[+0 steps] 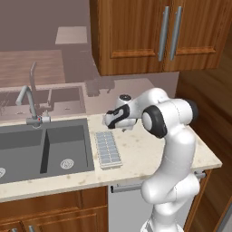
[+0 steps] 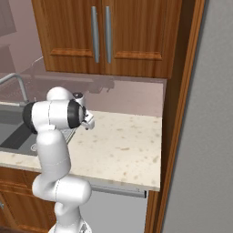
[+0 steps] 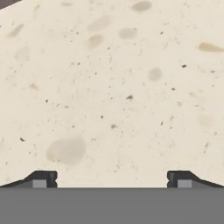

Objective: The ice cube tray has been filled with water. Take the tray and place it in the freezer to make ice. Close the freezer door after placing the tray.

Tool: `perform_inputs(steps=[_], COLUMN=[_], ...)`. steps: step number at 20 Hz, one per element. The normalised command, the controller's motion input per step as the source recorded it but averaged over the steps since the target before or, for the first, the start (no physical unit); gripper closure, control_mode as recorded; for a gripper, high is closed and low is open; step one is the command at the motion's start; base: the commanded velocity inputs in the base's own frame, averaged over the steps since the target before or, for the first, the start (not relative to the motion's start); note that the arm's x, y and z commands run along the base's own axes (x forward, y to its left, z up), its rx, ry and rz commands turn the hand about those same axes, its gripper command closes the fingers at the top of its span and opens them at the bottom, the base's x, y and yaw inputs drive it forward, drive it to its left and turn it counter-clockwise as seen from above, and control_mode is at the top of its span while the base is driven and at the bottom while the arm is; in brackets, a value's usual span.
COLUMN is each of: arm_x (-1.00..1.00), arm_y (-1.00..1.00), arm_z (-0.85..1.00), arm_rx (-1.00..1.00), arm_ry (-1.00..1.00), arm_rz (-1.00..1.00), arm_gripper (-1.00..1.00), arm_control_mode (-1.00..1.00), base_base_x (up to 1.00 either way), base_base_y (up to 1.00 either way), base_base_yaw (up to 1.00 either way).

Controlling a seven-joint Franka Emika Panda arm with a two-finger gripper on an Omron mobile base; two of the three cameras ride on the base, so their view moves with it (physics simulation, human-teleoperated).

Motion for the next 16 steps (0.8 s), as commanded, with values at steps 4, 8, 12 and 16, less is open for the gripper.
perform_inputs(steps=[4,8,12,16], arm_x=[0.21,0.22,0.22,0.23], arm_y=[0.04,0.06,0.06,0.06], arm_z=[-0.19,-0.16,-0.14,-0.14], arm_rx=[-0.01,0.00,0.00,0.00], arm_ry=[0.00,0.00,0.00,0.00], arm_rz=[-0.02,-0.02,-0.03,-0.04], arm_gripper=[-1.00,-1.00,-1.00,-1.00], arm_control_mode=[-1.00,-1.00,-1.00,-1.00], base_base_x=[0.00,0.00,0.00,0.00], base_base_y=[0.00,0.00,0.00,0.00], base_base_yaw=[0.00,0.00,0.00,0.00])
